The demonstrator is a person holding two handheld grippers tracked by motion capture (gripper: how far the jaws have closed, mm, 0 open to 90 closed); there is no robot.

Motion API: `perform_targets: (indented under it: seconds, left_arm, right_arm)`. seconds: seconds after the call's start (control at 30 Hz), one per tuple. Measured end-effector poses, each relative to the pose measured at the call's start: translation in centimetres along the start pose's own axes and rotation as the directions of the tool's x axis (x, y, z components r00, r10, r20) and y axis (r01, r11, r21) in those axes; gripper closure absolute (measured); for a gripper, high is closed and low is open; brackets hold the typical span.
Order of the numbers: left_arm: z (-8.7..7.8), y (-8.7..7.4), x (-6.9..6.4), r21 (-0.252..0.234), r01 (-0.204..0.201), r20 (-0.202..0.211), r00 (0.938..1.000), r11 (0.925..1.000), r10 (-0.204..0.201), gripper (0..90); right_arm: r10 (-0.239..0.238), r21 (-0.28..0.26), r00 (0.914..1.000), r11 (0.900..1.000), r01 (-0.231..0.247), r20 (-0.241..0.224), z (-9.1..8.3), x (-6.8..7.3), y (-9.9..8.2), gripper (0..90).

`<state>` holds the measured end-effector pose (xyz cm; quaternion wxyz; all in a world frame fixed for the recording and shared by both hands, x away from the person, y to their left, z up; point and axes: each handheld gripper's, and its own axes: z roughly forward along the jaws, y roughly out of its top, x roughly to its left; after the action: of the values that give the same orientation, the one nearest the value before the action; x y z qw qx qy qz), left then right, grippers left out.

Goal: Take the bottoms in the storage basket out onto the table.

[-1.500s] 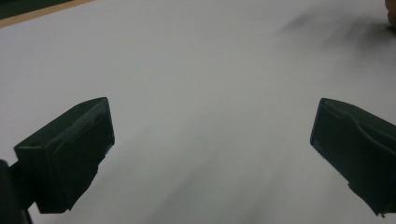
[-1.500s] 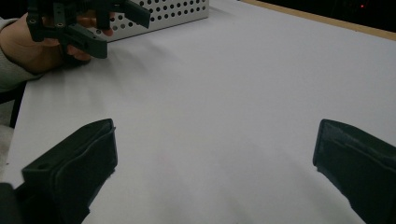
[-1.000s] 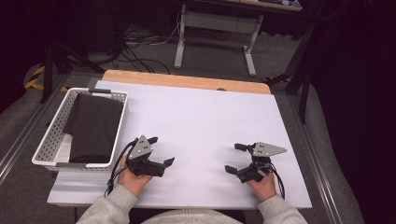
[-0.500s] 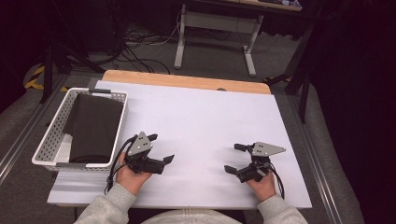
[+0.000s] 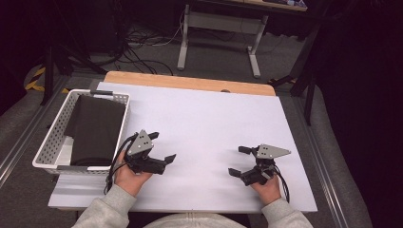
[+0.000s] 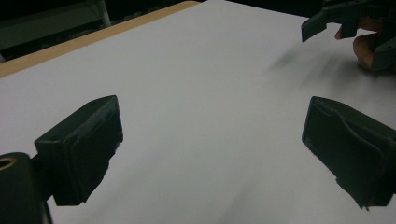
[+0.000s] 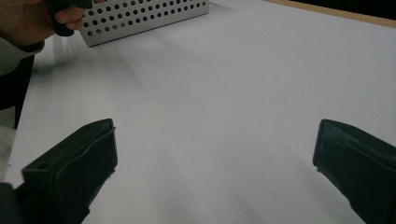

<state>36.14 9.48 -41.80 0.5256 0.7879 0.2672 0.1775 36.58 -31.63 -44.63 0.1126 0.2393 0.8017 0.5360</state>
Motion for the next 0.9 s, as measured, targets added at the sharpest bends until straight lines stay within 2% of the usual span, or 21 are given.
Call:
perform_targets:
  seconds: [0.37, 0.9]
  left_arm:
    - [-0.9, 1.0, 0.3, -0.010, -0.004, 0.001, 1.0000, 0.9999, 0.004, 6.1]
    - [-2.6, 2.6, 1.9, -0.003, 0.007, -0.027, 0.9996, 1.0000, -0.007, 6.0]
  right_arm:
    - [-0.004, 0.004, 1.0000, 1.0000, 0.004, -0.006, 0.0, 0.1, 0.0, 0.5]
    - [-0.013, 0.017, 0.9999, 0.9998, 0.013, -0.011, 0.3, 0.2, 0.0, 0.5]
